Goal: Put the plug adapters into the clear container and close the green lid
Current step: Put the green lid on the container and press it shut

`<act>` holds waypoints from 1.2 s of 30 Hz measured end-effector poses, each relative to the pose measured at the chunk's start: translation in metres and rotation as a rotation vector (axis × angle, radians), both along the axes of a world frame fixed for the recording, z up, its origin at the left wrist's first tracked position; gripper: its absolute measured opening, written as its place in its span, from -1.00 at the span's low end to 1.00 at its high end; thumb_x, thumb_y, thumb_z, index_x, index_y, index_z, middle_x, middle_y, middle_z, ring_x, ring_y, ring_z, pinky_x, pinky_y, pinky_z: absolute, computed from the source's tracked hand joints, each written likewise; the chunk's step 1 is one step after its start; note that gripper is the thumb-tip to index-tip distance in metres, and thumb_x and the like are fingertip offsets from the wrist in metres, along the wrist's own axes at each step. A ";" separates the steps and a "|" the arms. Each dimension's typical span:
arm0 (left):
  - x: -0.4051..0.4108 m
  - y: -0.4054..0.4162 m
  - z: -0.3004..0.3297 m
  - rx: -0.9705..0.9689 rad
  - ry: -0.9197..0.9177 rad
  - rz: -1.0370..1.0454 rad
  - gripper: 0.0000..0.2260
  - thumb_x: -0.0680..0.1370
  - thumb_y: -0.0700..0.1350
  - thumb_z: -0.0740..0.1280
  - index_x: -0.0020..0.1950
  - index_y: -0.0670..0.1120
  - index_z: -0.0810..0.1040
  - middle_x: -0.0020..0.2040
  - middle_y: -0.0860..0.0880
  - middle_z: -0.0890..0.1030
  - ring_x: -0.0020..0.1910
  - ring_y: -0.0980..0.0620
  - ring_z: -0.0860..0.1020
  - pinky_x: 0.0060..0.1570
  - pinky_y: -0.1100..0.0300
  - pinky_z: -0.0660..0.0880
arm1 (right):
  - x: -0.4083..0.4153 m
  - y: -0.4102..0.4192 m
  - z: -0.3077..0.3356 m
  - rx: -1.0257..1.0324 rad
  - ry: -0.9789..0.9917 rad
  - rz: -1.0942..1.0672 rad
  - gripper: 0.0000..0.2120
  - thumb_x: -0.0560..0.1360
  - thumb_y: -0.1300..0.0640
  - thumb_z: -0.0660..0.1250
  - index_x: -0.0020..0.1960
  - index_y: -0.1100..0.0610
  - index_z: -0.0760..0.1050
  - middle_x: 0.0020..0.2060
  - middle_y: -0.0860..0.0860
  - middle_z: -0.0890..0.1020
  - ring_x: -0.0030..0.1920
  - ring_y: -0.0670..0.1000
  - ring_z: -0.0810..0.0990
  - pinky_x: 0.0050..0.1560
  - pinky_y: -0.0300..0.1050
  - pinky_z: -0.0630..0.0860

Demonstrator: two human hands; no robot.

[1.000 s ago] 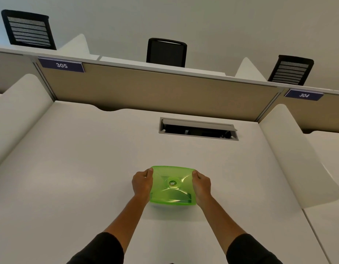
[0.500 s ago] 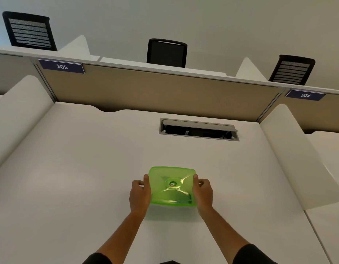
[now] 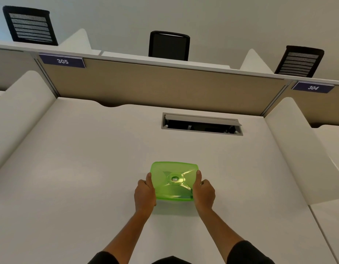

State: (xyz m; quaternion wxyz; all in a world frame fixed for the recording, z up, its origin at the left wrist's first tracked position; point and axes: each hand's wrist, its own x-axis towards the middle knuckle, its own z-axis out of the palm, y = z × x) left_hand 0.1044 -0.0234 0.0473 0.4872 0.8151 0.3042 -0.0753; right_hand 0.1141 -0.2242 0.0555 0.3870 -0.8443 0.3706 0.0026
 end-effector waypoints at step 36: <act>0.038 -0.001 0.006 -0.018 -0.226 -0.040 -0.73 0.76 -0.11 0.23 0.37 -0.22 0.55 0.18 -0.21 0.59 0.07 -0.34 0.69 0.18 -0.30 0.61 | 0.042 -0.002 0.021 0.212 -0.158 0.049 -0.71 0.70 0.01 0.27 0.09 0.26 0.52 -0.08 0.20 0.67 -0.04 0.30 0.67 0.06 0.28 0.64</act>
